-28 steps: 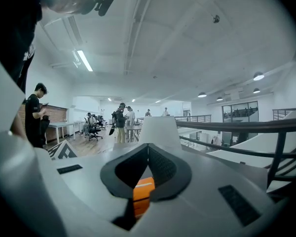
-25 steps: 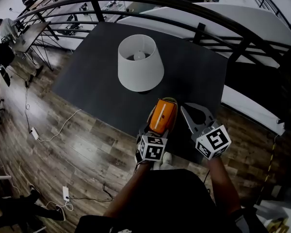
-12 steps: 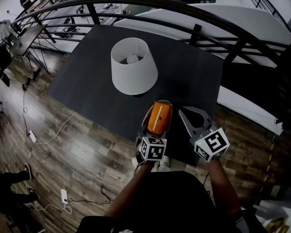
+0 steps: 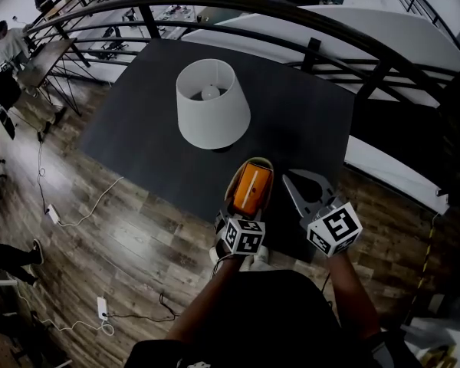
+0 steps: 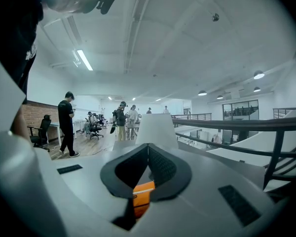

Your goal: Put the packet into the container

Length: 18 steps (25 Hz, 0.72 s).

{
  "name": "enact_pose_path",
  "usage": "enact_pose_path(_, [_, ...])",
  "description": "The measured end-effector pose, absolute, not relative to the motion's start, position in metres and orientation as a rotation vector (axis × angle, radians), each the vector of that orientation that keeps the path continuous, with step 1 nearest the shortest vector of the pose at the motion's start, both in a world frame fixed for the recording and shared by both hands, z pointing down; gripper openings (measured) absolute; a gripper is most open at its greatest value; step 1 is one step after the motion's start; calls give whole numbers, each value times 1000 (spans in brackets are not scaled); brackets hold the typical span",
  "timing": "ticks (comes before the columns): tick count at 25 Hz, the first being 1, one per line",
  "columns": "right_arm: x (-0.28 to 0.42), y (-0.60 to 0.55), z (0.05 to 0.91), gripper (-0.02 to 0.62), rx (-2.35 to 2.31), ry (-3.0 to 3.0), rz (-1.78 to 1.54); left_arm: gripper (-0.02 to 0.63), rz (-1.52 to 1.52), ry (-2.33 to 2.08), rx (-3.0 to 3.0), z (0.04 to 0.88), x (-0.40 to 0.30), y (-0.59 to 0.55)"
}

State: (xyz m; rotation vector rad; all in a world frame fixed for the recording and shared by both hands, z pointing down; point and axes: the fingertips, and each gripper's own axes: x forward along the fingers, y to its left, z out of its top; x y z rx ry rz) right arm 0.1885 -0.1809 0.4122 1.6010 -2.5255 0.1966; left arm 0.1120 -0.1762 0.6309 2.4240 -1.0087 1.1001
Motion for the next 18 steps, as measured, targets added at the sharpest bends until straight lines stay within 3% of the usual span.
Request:
enact_pose_path(5, [186, -183, 413, 5, 1594, -2530, 197, 378, 990, -1007, 2460, 628, 110, -178])
enact_pose_path(7, [186, -184, 415, 5, 1591, -2529, 204, 421, 885, -1002, 2485, 620, 111, -177])
enact_pose_path(9, [184, -186, 418, 5, 1580, -2525, 208, 508, 792, -983, 2513, 609, 113, -175])
enact_pose_path(18, [163, -198, 432, 5, 1514, -2535, 236, 495, 630, -928, 2522, 577, 90, -181])
